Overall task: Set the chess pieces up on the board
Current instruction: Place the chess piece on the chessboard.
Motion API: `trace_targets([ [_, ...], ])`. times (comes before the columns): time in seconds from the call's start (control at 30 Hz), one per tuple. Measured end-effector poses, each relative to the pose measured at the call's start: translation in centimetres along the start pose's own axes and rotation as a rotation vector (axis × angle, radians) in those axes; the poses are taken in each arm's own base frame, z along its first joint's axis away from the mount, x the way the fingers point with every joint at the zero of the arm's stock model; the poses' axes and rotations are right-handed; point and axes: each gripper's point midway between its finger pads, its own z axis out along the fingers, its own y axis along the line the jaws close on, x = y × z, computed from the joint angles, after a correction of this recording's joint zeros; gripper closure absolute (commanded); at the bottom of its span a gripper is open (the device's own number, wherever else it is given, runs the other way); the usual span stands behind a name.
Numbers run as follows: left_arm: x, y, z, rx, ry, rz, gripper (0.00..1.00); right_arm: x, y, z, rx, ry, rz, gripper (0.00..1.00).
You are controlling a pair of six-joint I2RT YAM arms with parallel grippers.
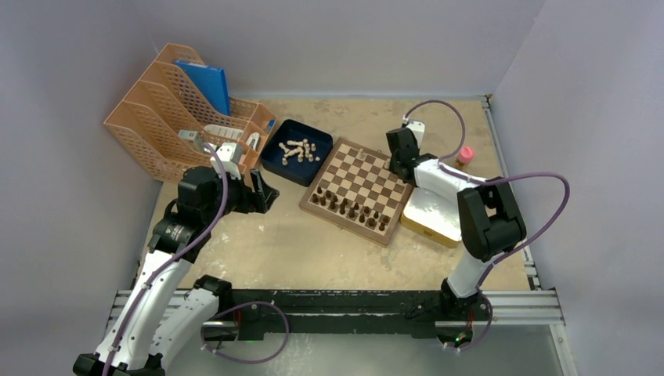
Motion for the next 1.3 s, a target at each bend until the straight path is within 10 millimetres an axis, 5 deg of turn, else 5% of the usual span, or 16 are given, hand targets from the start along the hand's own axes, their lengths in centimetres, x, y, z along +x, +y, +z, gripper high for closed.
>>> trace_targets([
  [0.8, 0.1, 0.0, 0.1, -0.001, 0.004, -0.001, 0.19, -0.3, 0.8, 0.5, -0.033, -0.017, 0.016, 0.77],
  [1.3, 0.1, 0.0, 0.1, -0.001, 0.004, -0.001, 0.19, 0.8, 0.6, 0.9, -0.021, 0.018, -0.002, 0.62],
])
